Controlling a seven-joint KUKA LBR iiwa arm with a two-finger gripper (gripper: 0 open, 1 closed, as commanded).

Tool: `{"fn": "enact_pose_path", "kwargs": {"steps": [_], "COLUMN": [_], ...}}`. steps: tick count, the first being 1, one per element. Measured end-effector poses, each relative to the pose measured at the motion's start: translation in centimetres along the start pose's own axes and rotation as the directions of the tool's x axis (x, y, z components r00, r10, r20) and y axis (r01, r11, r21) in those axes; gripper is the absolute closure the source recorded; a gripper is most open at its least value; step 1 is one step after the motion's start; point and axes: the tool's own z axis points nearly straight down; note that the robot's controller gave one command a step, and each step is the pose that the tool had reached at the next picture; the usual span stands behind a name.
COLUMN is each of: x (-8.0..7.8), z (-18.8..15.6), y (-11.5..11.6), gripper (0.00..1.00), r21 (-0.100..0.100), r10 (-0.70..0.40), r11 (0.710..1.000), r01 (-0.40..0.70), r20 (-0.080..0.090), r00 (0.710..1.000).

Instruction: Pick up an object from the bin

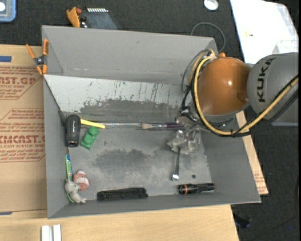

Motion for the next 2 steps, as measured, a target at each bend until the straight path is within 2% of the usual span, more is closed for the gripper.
{"fn": "enact_pose_path", "kwargs": {"steps": [2], "x": [-0.2], "z": [-7.1], "y": [0.1], "gripper": [1.0], "r21": [-0.003], "r10": [0.001], "r11": [1.0], "r01": [-0.001], "r20": [0.002], "r00": [1.0]}}
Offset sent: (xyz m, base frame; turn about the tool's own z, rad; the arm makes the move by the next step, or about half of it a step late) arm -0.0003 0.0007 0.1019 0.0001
